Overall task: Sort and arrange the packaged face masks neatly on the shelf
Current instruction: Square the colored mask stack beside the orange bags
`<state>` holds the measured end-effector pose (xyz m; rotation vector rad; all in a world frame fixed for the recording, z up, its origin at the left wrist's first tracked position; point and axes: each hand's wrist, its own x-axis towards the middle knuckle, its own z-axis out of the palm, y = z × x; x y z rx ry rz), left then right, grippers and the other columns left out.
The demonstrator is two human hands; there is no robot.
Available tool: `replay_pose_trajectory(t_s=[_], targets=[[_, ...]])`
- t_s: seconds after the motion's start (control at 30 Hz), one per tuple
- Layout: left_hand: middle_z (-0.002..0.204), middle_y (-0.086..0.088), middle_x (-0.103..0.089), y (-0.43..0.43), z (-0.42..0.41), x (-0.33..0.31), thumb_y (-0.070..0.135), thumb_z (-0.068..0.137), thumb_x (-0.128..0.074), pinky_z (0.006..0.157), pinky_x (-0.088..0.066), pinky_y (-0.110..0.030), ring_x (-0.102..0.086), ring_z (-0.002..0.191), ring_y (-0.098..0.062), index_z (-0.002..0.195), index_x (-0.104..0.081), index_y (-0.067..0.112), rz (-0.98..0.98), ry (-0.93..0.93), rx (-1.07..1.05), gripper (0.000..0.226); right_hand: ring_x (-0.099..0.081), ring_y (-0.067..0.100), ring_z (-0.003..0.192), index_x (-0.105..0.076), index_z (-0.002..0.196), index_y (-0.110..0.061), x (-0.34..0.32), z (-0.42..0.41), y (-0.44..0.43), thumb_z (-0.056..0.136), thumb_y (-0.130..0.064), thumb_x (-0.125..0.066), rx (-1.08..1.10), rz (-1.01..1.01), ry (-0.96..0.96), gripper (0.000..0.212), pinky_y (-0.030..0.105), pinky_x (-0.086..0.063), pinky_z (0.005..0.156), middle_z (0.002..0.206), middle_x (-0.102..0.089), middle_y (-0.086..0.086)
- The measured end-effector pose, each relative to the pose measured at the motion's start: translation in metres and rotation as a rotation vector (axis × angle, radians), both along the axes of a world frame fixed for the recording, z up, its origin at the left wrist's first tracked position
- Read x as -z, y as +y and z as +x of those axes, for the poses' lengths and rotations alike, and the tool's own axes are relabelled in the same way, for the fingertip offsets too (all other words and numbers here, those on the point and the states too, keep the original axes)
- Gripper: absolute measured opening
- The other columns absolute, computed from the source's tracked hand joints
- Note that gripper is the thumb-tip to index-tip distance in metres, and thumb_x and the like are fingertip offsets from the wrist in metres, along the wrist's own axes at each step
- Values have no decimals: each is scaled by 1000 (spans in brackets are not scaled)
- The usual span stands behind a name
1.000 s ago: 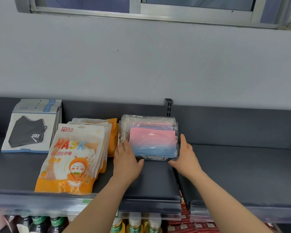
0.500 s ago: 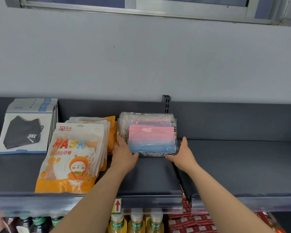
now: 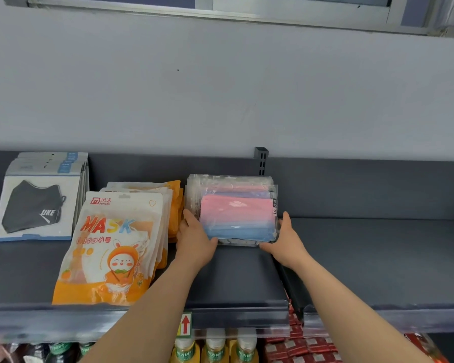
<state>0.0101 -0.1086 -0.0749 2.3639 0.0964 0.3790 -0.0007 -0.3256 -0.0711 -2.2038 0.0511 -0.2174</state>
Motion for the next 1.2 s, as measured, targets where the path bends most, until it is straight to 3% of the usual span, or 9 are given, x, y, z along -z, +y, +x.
replay_pose_trajectory(t_s=[0.1, 0.27, 0.5, 0.63, 0.7, 0.87, 1.2], targets=[[158, -14, -14, -2, -3, 0, 25, 85, -74, 114, -30, -43, -23, 145, -32, 153, 9, 10, 28, -29, -6, 108, -51, 15, 108, 14, 153, -14, 1, 1, 2, 78, -10, -75, -1, -35, -11, 116, 23, -40, 85, 148, -41, 4], [160, -13, -5, -6, -8, -1, 24, 85, -73, 116, -25, -41, -14, 148, -32, 153, 9, 9, 97, -55, -21, 108, -44, 25, 129, 15, 152, -15, 0, 2, 6, 74, -19, -77, 21, -43, -52, 121, 35, -42, 100, 153, -32, 9], [160, -14, -1, -5, -9, -1, 28, 90, -68, 117, -23, -42, -10, 149, -33, 152, 8, 13, 181, -91, 3, 99, -37, 24, 135, 16, 152, -19, -2, 1, 9, 73, -21, -79, 9, -88, -81, 123, 34, -39, 100, 159, -15, 7], [160, -16, -1, -4, -4, -4, 31, 93, -64, 117, -23, -41, -11, 148, -34, 151, 8, 11, 246, -88, -14, 94, -42, 27, 129, 18, 152, -21, -2, 0, 8, 74, -18, -78, 32, -161, -106, 123, 33, -42, 96, 160, -6, 9], [161, -18, 0, -5, 1, -7, 29, 93, -64, 118, -22, -41, -10, 148, -35, 152, 10, 10, 288, -86, -18, 97, -45, 31, 127, 19, 151, -22, -4, 2, 8, 75, -19, -77, 54, -208, -117, 123, 41, -45, 99, 160, -1, 13], [160, -20, -4, -10, 8, -9, 21, 89, -67, 117, -23, -39, -13, 148, -35, 152, 6, 6, 344, -108, -63, 98, -41, 35, 132, 20, 150, -19, -4, 7, 8, 79, -22, -76, 102, -269, -165, 121, 44, -42, 103, 159, -1, 19], [161, -17, 4, -7, -8, -6, 23, 90, -66, 118, -19, -42, -5, 149, -36, 152, 9, 11, 281, -128, -25, 98, -42, 37, 130, 22, 150, -22, -5, -2, 6, 81, -20, -71, 85, -246, -169, 116, 47, -43, 101, 159, 0, 19]])
